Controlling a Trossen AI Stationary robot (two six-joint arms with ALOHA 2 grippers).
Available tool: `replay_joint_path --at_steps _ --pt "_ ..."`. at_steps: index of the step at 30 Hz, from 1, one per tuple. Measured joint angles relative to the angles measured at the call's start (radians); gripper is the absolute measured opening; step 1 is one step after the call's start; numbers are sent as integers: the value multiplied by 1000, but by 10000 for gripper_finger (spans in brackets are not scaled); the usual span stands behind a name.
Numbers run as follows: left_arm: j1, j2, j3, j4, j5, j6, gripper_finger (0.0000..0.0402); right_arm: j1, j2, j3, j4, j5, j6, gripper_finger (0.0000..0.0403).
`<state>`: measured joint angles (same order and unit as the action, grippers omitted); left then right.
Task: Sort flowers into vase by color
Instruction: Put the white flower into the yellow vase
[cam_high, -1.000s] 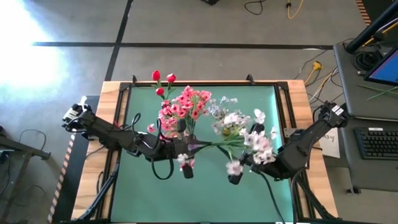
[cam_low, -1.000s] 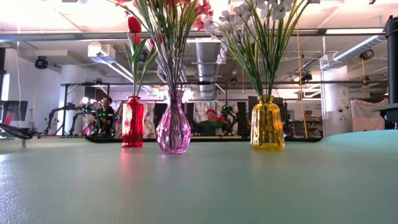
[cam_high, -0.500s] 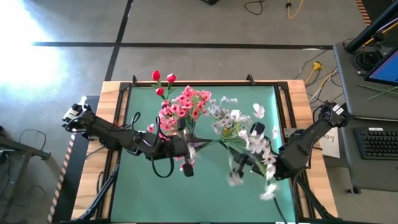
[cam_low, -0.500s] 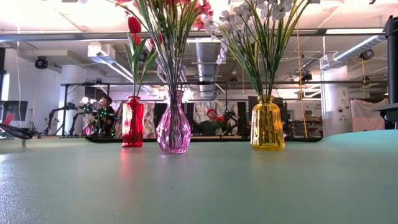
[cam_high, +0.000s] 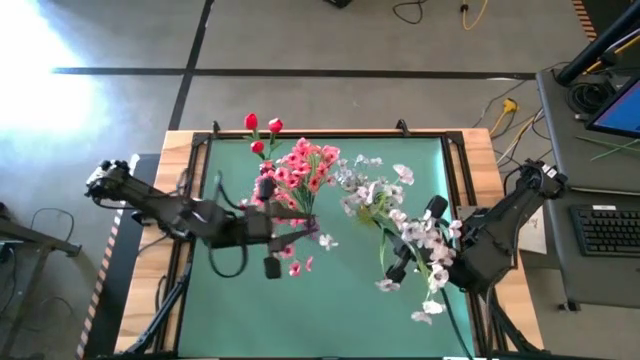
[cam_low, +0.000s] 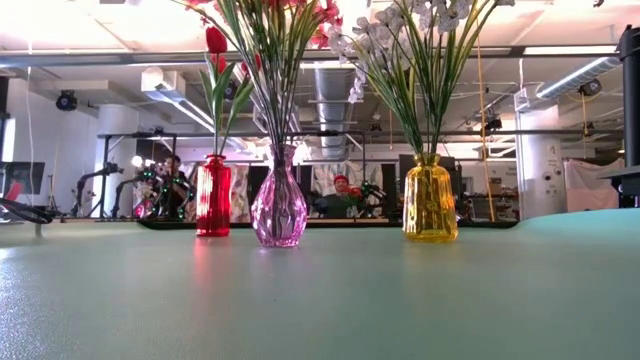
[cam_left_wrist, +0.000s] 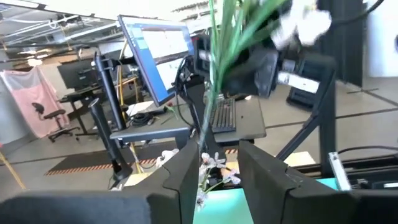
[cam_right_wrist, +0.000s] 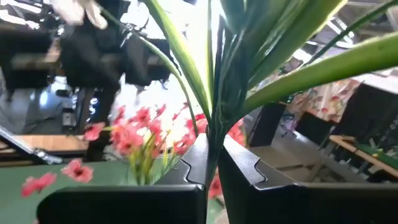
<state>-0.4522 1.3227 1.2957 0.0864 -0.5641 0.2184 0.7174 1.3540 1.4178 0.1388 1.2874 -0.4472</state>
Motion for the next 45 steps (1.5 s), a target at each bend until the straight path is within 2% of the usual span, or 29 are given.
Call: replay_joint_path --at_steps 3,7,9,12,15,23,32,41,45 --pt "-7 -50 0 -38 0 1 100 9 3 0 -101 -1 102 18" --pt "-10 -113 0 -91 -1 2 100 9 3 0 -343 -23 360 18" --pt "-12 -141 0 -113 -3 2 100 -1 0 0 -490 -102 516 18" --pt "-14 -179 0 -132 -3 0 100 -29 -4 0 -664 -279 723 18" --pt "-15 -213 0 -143 -3 6 100 -46 5 -18 -738 -279 831 18" --pt "-16 -298 0 -217 -3 3 100 -84 13 -118 -741 -205 905 18" --pt "-16 -344 0 -345 -7 -3 100 -169 13 -182 -741 -216 934 17" --pt "-16 -344 -2 -443 -106 -47 100 -239 8 -195 -749 -211 937 17" --pt "-16 -353 -2 -495 -110 -81 100 -259 8 -195 -782 -211 965 17"
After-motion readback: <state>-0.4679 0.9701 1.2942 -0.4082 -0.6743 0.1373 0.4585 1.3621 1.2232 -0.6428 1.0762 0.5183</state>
